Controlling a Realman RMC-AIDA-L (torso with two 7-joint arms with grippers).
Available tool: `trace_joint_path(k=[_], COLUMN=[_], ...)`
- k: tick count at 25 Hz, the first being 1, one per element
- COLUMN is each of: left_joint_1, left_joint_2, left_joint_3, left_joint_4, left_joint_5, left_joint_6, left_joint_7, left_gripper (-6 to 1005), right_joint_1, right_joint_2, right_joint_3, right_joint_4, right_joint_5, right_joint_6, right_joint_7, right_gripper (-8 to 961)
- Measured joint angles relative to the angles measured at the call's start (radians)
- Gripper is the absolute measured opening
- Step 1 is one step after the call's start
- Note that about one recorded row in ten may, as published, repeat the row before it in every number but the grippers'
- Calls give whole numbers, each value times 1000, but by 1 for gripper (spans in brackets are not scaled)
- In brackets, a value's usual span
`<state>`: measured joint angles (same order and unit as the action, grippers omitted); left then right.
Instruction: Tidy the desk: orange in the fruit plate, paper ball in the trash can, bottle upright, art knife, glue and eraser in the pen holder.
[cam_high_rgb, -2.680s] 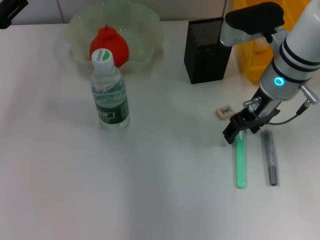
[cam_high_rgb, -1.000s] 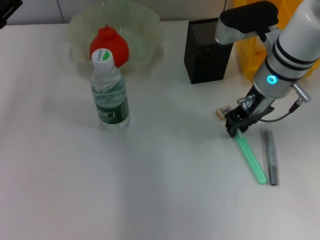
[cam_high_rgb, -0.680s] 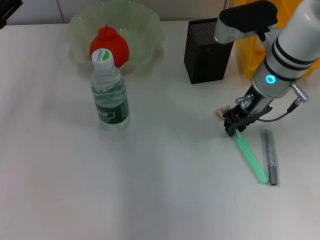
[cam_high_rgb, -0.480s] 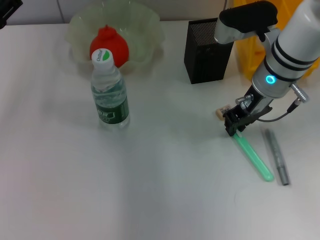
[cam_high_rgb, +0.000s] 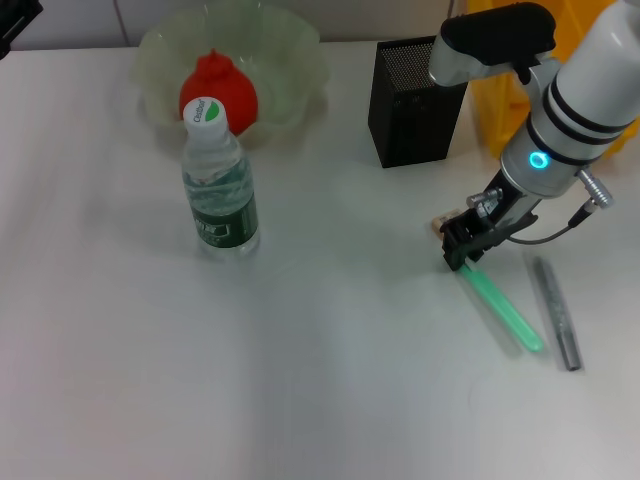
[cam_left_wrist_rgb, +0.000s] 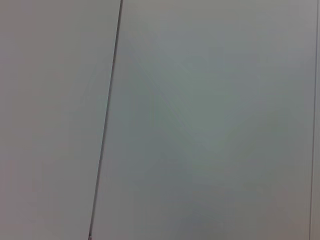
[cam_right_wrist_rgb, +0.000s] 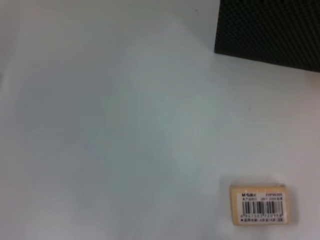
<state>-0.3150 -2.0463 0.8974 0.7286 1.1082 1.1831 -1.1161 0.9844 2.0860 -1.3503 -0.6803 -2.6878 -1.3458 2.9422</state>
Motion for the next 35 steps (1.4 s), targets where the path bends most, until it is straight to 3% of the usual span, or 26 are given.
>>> trace_joint_path(k=[5, 10, 16, 21, 24, 25, 27, 28, 29, 31, 35], left_joint_1=[1, 2, -4, -12, -15, -16, -16, -17, -17, -15, -10], left_joint_2=[0, 0, 0, 0, 0, -1, -5, -9, -9, -14, -16], left_joint_3=[0, -5, -9, -10, -10, -11, -16, -26, -26, -34, -45], left_joint_4=[0, 4, 7, 9, 9, 9, 6, 2, 2, 1, -9], left_joint_5=[-3, -5, -5, -5, -5, -5, -6, -7, -7, -7, -7], left_joint_6=[4, 5, 7, 5, 1, 1, 0, 0, 0, 0, 0], left_joint_7=[0, 1, 1, 1, 1, 3, 8, 14, 14, 16, 22], left_gripper=[671, 671, 671, 671, 671, 671, 671, 671, 671, 671, 670], right_joint_1=[-29, -72, -143, -232, -300, -300, -325, -331, -331, -322, -317], right_joint_2=[-6, -18, -44, -43, -16, -16, -5, -2, -2, -2, -2], right_joint_3=[73, 285, 425, 485, 506, 506, 503, 499, 499, 503, 504], right_joint_4=[-21, -55, -99, -116, -93, -93, -56, 20, 20, 139, 203], right_joint_5=[45, 99, 215, 507, 783, 783, 940, 1092, 1092, 1285, 1422], right_joint_6=[-12, -83, -136, -106, -22, -22, 18, 38, 38, 48, 69], right_joint_7=[-58, -174, -277, -524, -835, -835, -1024, -1197, -1197, -1430, -1589], right_gripper=[169, 169, 169, 168, 168, 168, 168, 168, 168, 168, 169])
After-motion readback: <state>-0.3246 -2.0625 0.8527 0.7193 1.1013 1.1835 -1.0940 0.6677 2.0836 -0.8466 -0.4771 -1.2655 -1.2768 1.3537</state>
